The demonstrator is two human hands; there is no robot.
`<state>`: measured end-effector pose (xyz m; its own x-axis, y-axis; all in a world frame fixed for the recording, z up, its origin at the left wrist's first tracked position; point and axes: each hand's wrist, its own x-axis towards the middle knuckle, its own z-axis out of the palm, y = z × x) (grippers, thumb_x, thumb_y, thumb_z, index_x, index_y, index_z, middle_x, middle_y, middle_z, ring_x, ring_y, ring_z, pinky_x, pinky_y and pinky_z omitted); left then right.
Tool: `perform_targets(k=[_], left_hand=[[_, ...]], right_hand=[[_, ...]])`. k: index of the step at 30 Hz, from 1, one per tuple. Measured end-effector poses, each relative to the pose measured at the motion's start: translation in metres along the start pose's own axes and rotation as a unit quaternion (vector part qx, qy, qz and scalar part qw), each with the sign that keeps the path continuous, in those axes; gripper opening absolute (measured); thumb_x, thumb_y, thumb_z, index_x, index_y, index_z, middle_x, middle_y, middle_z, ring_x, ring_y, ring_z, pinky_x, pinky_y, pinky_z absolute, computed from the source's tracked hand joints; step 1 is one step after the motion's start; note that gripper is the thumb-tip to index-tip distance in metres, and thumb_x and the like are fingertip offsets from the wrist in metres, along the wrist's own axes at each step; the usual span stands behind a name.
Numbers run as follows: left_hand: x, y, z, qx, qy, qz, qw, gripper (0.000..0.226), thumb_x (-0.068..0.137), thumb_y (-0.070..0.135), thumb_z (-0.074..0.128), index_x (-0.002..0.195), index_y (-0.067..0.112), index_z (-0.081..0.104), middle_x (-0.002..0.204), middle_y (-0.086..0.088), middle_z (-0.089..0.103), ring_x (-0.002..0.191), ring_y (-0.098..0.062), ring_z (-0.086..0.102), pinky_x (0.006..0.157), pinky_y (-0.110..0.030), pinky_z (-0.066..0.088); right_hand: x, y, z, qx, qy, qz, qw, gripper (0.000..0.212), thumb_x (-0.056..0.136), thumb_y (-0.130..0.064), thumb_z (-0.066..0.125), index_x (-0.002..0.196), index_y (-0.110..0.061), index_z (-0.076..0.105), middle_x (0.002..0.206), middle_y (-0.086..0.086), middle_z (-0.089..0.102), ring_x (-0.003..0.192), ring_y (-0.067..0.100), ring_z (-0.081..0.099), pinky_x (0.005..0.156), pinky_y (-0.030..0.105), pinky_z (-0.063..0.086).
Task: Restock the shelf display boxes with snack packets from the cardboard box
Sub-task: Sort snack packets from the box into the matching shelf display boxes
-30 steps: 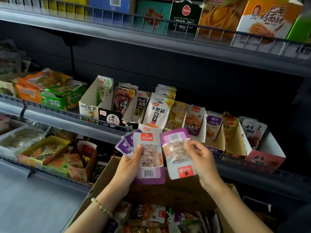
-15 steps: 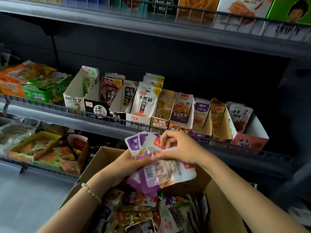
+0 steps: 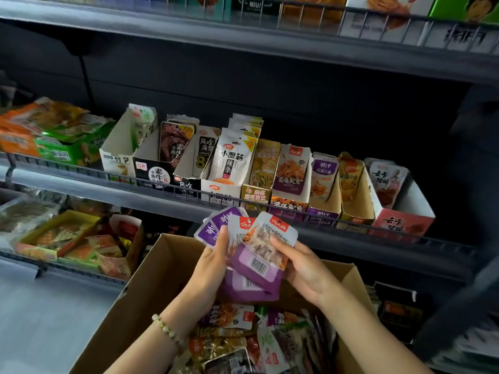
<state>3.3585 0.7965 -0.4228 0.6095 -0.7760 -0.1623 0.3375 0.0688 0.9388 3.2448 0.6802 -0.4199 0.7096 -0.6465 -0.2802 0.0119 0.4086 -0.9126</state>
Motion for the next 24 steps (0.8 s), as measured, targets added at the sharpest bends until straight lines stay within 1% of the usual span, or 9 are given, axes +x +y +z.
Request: perform_targets(k=[2,5,9,14,17,19,21,23,24], left_hand=[[0.0,-0.001,-0.001,-0.008,0.01,-0.001,1.0,0.03,0.098,0.038,0.044,0.099,0.015,0.064,0.082,-0.002,0.076,0.074,-0.018,0.073,0.068,-0.032,0.056],[0.001,-0.008,0.001,-0.012,0.023,0.008,1.0,0.018,0.096,0.029,0.052,0.098,0.015,0.062,0.077,-0.002,0.076,0.069,-0.019,0.073,0.056,-0.028,0.057],[0.001,-0.014,0.004,-0.004,0.04,0.04,0.998,0.021,0.095,0.028,0.054,0.106,0.011,0.061,0.087,-0.007,0.076,0.075,-0.021,0.074,0.055,-0.026,0.057],[0.01,-0.014,-0.008,0.055,0.09,0.076,0.991,0.025,0.097,0.027,0.051,0.106,0.006,0.061,0.089,-0.006,0.073,0.069,-0.01,0.072,0.052,-0.014,0.051],[0.018,-0.014,-0.023,0.091,0.082,0.077,0.989,0.015,0.098,0.024,0.049,0.101,0.016,0.061,0.088,0.004,0.07,0.073,-0.002,0.07,0.063,-0.017,0.054],[0.013,-0.019,-0.024,0.122,0.037,0.065,0.99,0.016,0.098,0.024,0.046,0.102,0.019,0.06,0.094,0.003,0.07,0.09,-0.012,0.07,0.073,-0.023,0.054],[0.007,-0.025,-0.016,0.142,-0.019,0.04,0.989,0.03,0.098,0.03,0.041,0.12,0.014,0.055,0.107,-0.002,0.07,0.104,-0.022,0.066,0.076,-0.022,0.055],[0.006,-0.024,-0.003,0.16,-0.051,0.03,0.985,0.05,0.093,0.046,0.042,0.136,0.02,0.043,0.123,-0.003,0.063,0.113,-0.019,0.061,0.09,-0.026,0.052],[0.006,-0.023,0.001,0.145,-0.061,0.02,0.987,0.059,0.084,0.059,0.046,0.133,0.027,0.043,0.127,-0.002,0.06,0.113,-0.015,0.06,0.097,-0.03,0.048]], right_hand=[[-0.003,0.001,-0.006,-0.017,-0.029,0.018,0.999,0.032,0.085,-0.014,0.064,0.116,-0.009,0.063,0.112,0.014,0.07,0.1,0.026,0.067,0.085,0.036,0.054],[-0.007,0.008,-0.007,-0.049,-0.045,0.028,0.997,0.035,0.084,-0.015,0.065,0.119,-0.01,0.06,0.109,0.012,0.071,0.101,0.026,0.068,0.084,0.036,0.056],[-0.009,0.015,-0.01,-0.052,-0.058,0.055,0.995,0.043,0.081,-0.023,0.065,0.123,-0.014,0.058,0.114,0.013,0.069,0.106,0.028,0.066,0.085,0.041,0.057],[-0.012,0.014,-0.021,-0.07,-0.05,0.047,0.995,0.035,0.087,-0.015,0.064,0.121,-0.015,0.058,0.105,0.012,0.072,0.096,0.025,0.07,0.077,0.035,0.058],[-0.01,0.003,-0.029,-0.123,0.014,-0.012,0.992,0.03,0.088,-0.018,0.065,0.116,-0.022,0.058,0.1,0.004,0.074,0.088,0.017,0.072,0.069,0.028,0.058],[-0.007,-0.001,-0.029,-0.21,0.036,-0.057,0.975,0.027,0.09,-0.02,0.064,0.115,-0.027,0.056,0.108,-0.003,0.07,0.09,0.009,0.07,0.067,0.021,0.056],[-0.006,0.002,-0.019,-0.288,0.022,-0.095,0.953,0.027,0.092,-0.024,0.061,0.117,-0.03,0.052,0.115,-0.005,0.066,0.095,0.004,0.066,0.07,0.017,0.053],[-0.008,0.008,-0.005,-0.336,0.011,-0.124,0.934,0.033,0.092,-0.04,0.056,0.123,-0.031,0.051,0.116,-0.011,0.063,0.1,0.003,0.062,0.077,0.015,0.049],[-0.009,0.011,0.002,-0.351,0.004,-0.141,0.926,0.035,0.09,-0.051,0.049,0.122,-0.035,0.052,0.114,-0.016,0.061,0.103,0.001,0.059,0.081,0.014,0.046]])
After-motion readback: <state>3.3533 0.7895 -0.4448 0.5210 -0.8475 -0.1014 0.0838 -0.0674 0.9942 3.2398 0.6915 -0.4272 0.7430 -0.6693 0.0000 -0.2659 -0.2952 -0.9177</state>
